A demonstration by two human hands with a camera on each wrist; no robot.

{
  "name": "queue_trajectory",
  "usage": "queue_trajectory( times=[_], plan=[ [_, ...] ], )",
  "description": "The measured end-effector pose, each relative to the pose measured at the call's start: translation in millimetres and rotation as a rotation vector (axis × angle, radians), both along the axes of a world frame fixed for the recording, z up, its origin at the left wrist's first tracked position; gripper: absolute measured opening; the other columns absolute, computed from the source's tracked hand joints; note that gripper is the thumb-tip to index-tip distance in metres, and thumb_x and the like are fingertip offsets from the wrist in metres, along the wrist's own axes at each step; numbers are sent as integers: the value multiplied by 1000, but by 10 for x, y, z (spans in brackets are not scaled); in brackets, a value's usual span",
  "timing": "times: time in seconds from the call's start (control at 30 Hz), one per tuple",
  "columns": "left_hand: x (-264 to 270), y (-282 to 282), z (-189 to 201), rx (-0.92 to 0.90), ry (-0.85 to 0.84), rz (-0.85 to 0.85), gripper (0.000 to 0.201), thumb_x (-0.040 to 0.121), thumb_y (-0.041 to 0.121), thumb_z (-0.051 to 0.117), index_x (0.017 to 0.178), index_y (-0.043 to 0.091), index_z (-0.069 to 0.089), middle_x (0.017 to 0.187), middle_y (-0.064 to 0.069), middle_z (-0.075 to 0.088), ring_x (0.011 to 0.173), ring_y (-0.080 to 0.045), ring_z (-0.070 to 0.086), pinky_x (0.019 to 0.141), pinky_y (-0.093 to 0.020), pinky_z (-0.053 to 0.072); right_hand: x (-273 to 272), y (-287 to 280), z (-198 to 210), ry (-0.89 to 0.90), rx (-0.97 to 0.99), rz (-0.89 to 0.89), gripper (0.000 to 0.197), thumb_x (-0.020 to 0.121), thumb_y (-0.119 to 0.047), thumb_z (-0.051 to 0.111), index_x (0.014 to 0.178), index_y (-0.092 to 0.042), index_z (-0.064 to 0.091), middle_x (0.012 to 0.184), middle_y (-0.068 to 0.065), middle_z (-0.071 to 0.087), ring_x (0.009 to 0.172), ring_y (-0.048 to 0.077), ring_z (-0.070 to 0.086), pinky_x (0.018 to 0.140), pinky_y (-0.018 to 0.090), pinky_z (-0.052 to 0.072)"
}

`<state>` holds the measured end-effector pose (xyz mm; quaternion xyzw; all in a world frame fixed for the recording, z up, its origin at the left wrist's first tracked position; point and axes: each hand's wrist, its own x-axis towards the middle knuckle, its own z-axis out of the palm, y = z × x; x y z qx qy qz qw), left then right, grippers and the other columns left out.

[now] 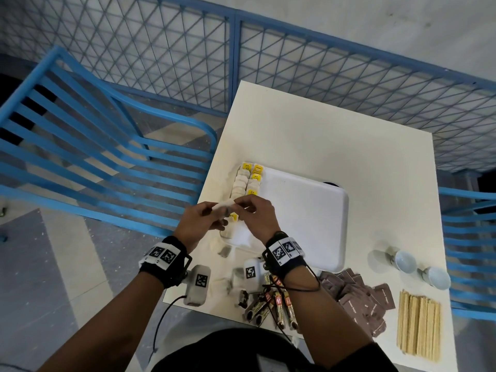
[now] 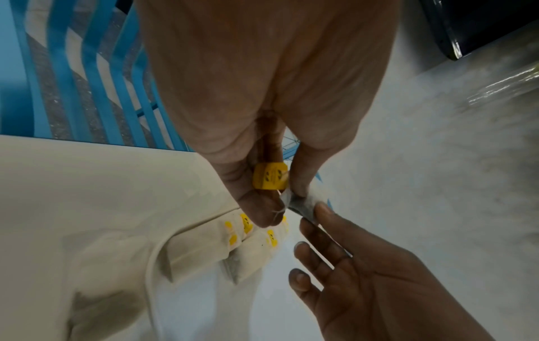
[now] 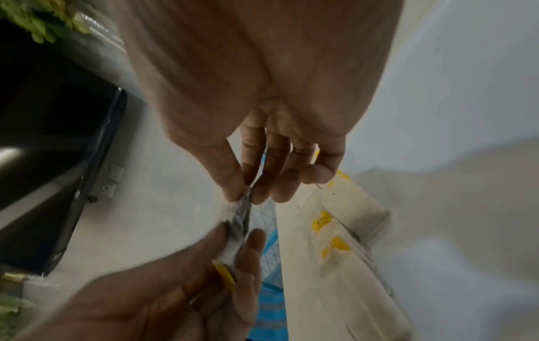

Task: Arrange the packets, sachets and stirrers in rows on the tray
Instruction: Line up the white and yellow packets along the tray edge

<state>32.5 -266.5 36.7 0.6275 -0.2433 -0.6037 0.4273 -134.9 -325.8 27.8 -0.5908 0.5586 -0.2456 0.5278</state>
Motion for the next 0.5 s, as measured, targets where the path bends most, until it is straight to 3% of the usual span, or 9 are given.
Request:
queue_trajectory(
  times=[0.13,0.27,0.37,0.43,0.5],
  plan=[
    [-83,41,34,-13,-2,34,13,93,9,70,99,-3,70,73,-12,69,76,-28,66,72,-34,58,-79,-3,50,-40,18,-27,7,84,-19,78,89,-19,72,85,-4,73,74,7,66,75,23,54],
    [-160,62,85,-47,21,94,11,89,6,75,97,4,69,78,-13,70,72,-26,66,73,-37,57,-146,-14,54,-55,60,-68,9,82,-23,79,88,-23,73,87,-2,75,75,15,70,66,25,52],
    [-196,68,117,-81,-23,129,9,88,3,75,91,7,67,76,-12,69,69,-25,64,67,-35,56,-214,-2,80,-45,29,-19,19,82,-24,79,99,-27,70,96,-2,73,81,15,69,73,28,55],
    [-208,68,122,-112,-78,83,8,89,2,74,91,7,68,80,-21,68,70,-29,62,66,-38,54,-270,8,129,31,-85,86,35,83,-28,79,116,-27,67,108,-6,68,88,6,63,81,18,51],
    [-228,67,135,-146,-112,14,8,89,1,72,92,8,69,83,-26,67,71,-31,61,67,-38,52,-305,-2,196,73,-188,174,39,83,-29,79,120,-25,68,113,-7,65,88,1,57,79,11,44]
  ],
)
